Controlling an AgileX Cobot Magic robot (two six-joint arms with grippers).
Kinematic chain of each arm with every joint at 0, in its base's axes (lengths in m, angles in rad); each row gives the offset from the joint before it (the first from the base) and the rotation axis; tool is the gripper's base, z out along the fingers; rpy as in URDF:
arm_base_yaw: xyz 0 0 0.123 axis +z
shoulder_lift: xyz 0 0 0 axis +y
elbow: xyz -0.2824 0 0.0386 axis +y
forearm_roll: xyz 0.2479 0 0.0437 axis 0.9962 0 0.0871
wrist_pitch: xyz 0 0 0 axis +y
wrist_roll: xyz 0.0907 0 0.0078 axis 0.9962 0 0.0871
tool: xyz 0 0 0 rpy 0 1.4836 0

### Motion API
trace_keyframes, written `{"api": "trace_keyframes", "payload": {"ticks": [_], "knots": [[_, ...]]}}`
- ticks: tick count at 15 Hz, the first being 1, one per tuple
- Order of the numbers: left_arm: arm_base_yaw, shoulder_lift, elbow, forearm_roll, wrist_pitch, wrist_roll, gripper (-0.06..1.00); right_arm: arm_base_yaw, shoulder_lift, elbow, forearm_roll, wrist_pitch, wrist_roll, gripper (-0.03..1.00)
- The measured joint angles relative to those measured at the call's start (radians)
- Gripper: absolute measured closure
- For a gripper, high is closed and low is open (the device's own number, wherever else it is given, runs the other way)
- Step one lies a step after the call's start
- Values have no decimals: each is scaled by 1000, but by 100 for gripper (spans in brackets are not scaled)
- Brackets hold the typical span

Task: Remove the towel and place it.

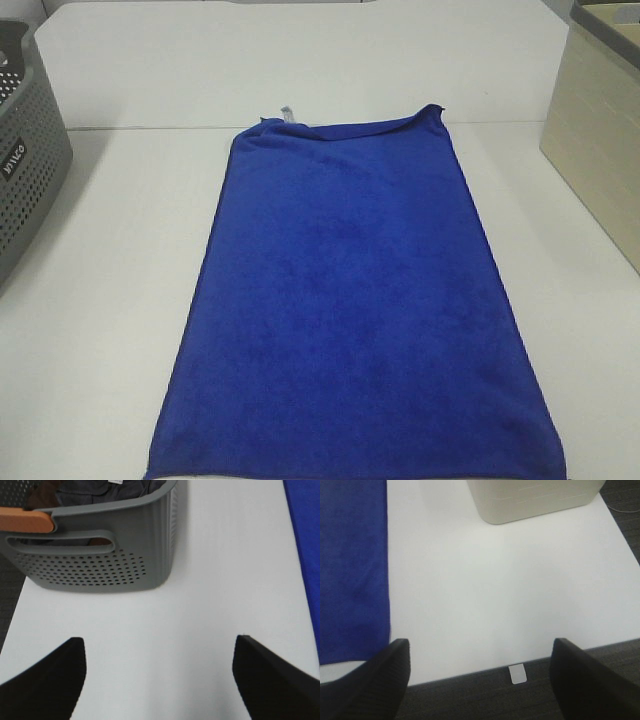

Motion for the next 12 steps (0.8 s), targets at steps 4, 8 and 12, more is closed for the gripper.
{"api": "trace_keyframes", "payload": {"ticks": [4, 8, 12], "knots": [[-44, -75, 5, 22, -22, 1, 18, 0, -154, 28, 39, -40, -44, 21], [-44, -302, 7, -2, -21, 1, 18, 0, -163, 31, 46, -61, -51, 21], [-44, -371, 1, -39, 151, 23, 18, 0, -163, 67, 47, -135, -51, 21]]}}
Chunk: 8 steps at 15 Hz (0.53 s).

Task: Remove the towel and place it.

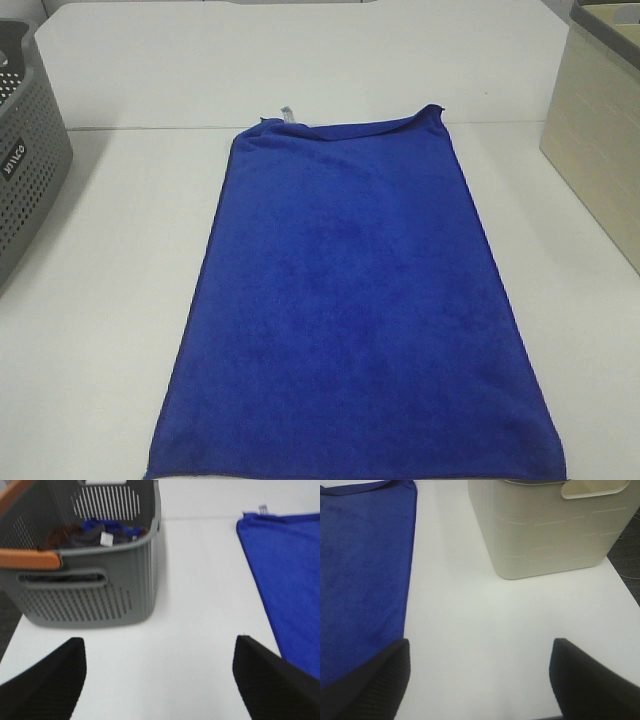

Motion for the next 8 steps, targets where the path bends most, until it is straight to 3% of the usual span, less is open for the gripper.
{"api": "trace_keyframes", "payload": {"ticks": [3, 8], "knots": [[0, -1, 18, -51, -7, 37, 18, 0, 0, 3, 0, -14, 0, 21], [0, -1, 23, -65, -18, 42, 18, 0, 0, 4, 3, -15, 0, 21]]}}
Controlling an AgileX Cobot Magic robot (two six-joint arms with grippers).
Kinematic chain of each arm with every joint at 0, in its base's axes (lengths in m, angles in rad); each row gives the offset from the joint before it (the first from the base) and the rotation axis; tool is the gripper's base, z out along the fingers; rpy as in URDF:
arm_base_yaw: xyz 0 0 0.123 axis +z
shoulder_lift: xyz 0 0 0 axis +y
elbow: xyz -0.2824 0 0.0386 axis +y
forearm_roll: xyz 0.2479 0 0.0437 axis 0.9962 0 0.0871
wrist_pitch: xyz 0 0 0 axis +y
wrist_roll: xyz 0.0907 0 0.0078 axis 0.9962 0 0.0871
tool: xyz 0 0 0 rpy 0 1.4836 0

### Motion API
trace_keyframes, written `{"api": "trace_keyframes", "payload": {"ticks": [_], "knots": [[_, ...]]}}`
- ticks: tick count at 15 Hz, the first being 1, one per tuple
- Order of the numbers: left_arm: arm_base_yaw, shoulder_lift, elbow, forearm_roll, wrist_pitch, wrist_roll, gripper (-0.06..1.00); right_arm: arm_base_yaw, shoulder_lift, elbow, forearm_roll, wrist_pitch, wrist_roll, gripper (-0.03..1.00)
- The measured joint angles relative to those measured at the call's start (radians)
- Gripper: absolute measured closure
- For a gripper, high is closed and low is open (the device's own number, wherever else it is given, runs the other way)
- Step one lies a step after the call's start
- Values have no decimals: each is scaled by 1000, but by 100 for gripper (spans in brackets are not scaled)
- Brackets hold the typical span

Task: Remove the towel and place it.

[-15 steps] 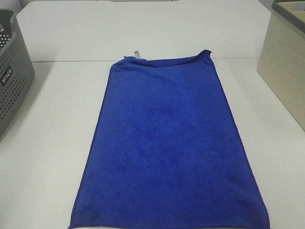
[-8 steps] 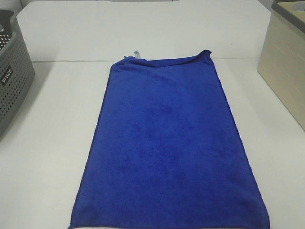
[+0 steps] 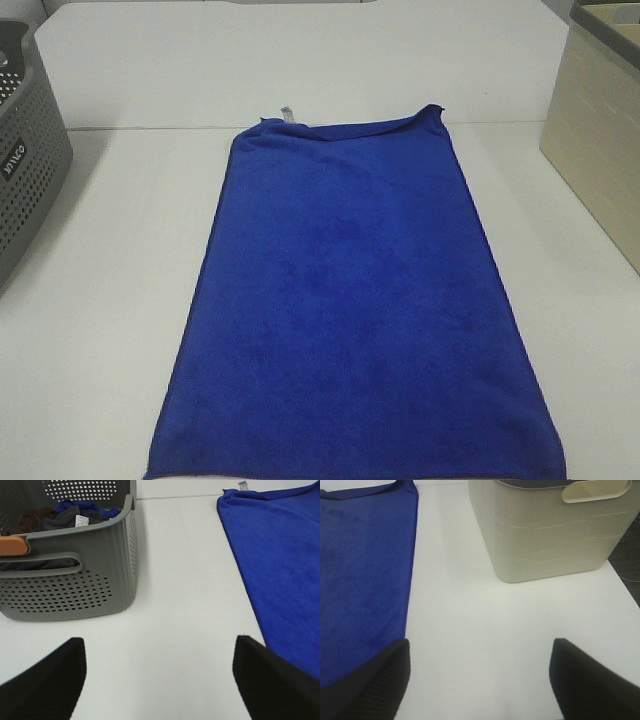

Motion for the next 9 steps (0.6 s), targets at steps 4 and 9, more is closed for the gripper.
{"api": "trace_keyframes", "payload": {"ticks": [4, 9], "knots": [[0, 0, 0, 0, 0, -5, 18, 0, 0, 0, 0, 0, 0, 21], [0, 0, 0, 0, 0, -5, 18, 0, 0, 0, 0, 0, 0, 21]]}}
